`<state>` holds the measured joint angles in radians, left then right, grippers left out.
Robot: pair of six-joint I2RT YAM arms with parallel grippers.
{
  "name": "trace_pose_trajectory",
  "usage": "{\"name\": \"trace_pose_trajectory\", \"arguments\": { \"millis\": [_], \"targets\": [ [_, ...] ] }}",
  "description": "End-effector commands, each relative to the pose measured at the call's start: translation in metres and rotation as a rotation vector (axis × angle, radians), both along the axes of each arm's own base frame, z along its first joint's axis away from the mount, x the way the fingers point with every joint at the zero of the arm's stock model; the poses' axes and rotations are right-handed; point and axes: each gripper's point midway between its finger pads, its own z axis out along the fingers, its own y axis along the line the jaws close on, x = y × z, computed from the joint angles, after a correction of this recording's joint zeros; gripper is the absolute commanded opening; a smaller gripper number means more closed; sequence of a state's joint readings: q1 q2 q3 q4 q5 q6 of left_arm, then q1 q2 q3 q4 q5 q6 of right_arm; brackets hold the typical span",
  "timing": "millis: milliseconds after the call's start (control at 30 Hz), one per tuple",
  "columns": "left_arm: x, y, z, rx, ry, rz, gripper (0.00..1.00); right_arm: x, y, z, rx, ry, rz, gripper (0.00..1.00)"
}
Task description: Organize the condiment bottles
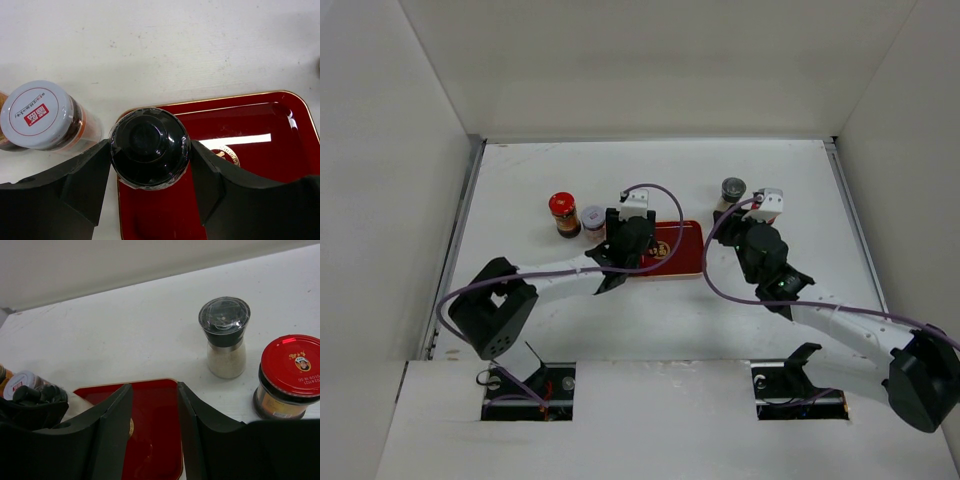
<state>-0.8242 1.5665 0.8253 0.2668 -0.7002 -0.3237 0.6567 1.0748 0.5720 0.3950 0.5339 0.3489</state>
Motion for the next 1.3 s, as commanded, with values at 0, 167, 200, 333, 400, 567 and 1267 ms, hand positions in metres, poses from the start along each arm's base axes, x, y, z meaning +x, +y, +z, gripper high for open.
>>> {"name": "trace_pose_trajectory", "arguments": {
  "millis": [0, 167, 200, 333, 400, 567, 1267],
  "targets": [
    [0.027, -0.012, 0.056, -0.114, -0.163, 0.031, 0.35, 0.001, -0.001, 0.016, 0.054, -0.049, -0.003, 0.48],
    [0.034, -0.012, 0.052, -0.101, -0.185, 0.038, 0.40, 0.002, 0.000, 0.015, 0.050, -0.047, 0.000, 0.49],
    [0.036, -0.011, 0.050, -0.098, -0.184, 0.041, 0.43, 0.001, 0.000, 0.017, 0.055, -0.052, 0.001, 0.49],
    [0.036, -0.009, 0.045, -0.095, -0.189, 0.055, 0.63, 0.002, 0.000, 0.015, 0.053, -0.047, 0.001, 0.49],
    [0.033, -0.007, 0.053, -0.121, -0.217, 0.061, 0.77, 0.002, 0.003, 0.014, 0.055, -0.048, 0.007, 0.49],
    [0.016, 0.003, 0.083, -0.168, -0.273, 0.054, 0.90, 0.002, 0.003, 0.014, 0.052, -0.045, 0.009, 0.49],
    [0.030, 0.085, 0.026, -0.201, -0.018, 0.174, 0.81, 0.006, 0.011, 0.004, 0.042, -0.021, 0.037, 0.60]
  ]
}}
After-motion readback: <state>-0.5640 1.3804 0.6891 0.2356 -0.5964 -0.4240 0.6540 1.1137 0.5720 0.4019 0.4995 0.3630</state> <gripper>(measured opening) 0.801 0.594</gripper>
